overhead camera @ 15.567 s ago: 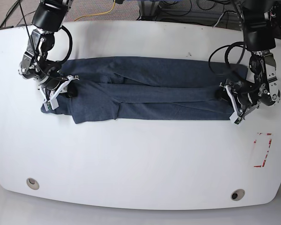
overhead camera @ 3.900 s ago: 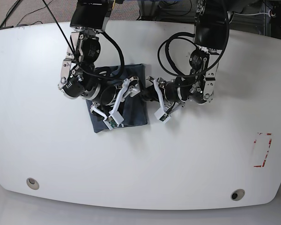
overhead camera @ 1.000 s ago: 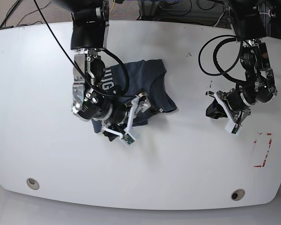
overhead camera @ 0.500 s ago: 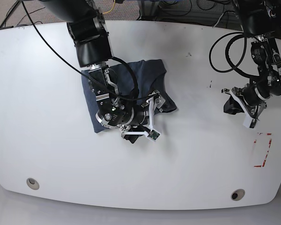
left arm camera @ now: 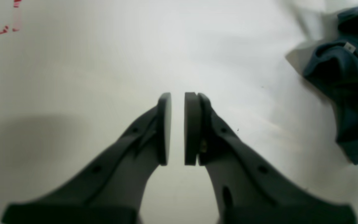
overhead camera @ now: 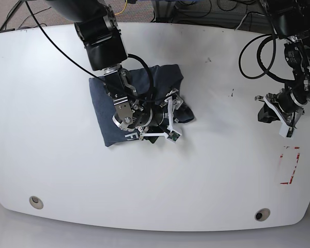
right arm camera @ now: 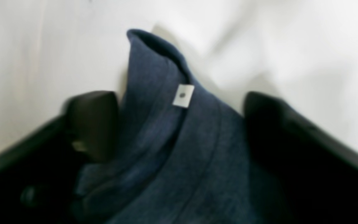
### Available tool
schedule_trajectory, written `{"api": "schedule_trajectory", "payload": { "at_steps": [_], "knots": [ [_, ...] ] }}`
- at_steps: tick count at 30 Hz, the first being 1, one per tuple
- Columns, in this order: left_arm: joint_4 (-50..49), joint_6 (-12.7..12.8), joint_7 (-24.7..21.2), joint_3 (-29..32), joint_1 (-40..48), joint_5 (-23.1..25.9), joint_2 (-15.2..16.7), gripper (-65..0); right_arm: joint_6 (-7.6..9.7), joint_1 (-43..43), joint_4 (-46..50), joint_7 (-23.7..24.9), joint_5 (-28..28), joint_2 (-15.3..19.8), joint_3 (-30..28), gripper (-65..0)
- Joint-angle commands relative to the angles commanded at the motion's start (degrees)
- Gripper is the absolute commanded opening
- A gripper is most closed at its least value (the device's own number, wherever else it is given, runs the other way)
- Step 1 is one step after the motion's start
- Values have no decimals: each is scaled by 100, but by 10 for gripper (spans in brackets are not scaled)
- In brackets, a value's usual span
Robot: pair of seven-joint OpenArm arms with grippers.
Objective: Layout the t-shirt on the table in an organized manner, then fold the t-shirt properly
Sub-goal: 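Move the left gripper aside and press the bundle with the right gripper, then grasp the bundle's folded flap with the right gripper and lift it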
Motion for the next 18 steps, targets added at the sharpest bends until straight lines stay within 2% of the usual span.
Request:
{"api": "schedule_trajectory", "payload": {
  "at_steps": [2, 3, 5, 8, 12, 18],
  "knots": [
    [-9, 0, 0, 0, 0, 0, 0, -586, 0, -9, 0, 0, 0, 0, 0, -368],
    [-18, 0, 0, 0, 0, 0, 0, -586, 0, -9, 0, 0, 0, 0, 0, -398],
    [-18, 0, 0, 0, 0, 0, 18, -586, 0, -18, 0, 0, -9, 0, 0, -509],
    [-18, 0, 0, 0, 0, 0, 18, -586, 0, -18, 0, 0, -9, 53, 0, -595],
    [-18, 0, 0, 0, 0, 0, 18, -586, 0, -18, 44, -9, -9, 70, 0, -604],
    [-26, 0, 0, 0, 0, 0, 18, -586, 0, -149, 738, -202, -9, 123, 18, -607]
  ]
}}
